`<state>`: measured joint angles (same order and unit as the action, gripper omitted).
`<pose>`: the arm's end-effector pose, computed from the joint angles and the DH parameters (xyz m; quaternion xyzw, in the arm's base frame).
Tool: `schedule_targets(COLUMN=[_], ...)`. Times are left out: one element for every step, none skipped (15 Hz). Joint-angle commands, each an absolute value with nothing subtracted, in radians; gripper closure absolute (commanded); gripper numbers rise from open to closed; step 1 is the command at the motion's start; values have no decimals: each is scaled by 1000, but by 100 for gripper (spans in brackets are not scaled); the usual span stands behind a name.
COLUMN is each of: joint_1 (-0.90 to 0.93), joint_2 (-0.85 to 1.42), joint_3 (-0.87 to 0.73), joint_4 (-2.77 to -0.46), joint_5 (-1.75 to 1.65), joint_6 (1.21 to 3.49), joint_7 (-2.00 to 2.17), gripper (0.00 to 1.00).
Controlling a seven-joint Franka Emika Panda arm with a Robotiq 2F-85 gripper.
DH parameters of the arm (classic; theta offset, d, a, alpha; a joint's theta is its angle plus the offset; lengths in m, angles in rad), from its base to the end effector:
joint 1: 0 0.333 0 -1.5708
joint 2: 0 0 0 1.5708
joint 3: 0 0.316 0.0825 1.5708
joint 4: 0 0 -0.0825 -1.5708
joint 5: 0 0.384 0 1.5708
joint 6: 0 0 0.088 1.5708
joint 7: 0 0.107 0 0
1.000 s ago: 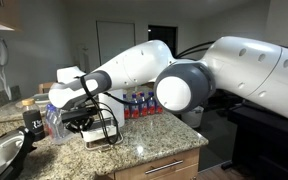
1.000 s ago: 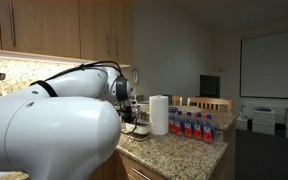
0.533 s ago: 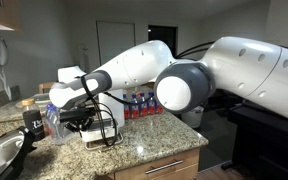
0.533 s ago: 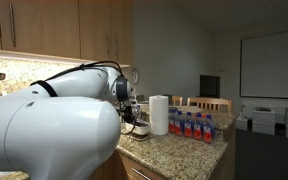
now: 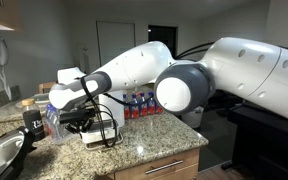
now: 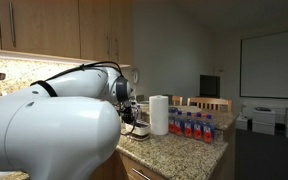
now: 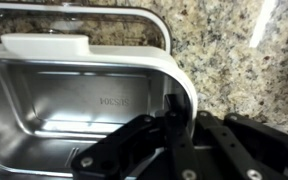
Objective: Put the container on top of the lid
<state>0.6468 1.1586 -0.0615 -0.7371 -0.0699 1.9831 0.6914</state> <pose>0.6637 0.4643 0.2418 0.9970 -0.0207 0.0716 0.0214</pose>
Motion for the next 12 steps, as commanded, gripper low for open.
schedule_targets(joint_1=[651, 651, 650, 648, 648, 648, 647, 646, 647, 647, 648, 649], joint_2=[1153, 1155, 1156, 1156, 1156, 1155, 1155, 1154, 1154, 1154, 1155, 1156], joint_3=[-68, -70, -71, -71, -73, -75, -75, -75, -75, -74, -74, -74], joint_4=[-755, -756, -757, -758, -759, -760, -761, -762, -763, -764, -764, -765], joint_5=[-73, -74, -73, -70, -70, -70, -69, -67, -67, -66, -66, -67], joint_6=[2005, 2006, 2006, 2005, 2004, 2005, 2006, 2007, 2007, 2007, 2008, 2010], joint_7=[711, 714, 717, 719, 720, 722, 722, 722, 723, 721, 723, 725], gripper=[96, 96, 96, 96, 96, 96, 96, 96, 96, 96, 96, 96])
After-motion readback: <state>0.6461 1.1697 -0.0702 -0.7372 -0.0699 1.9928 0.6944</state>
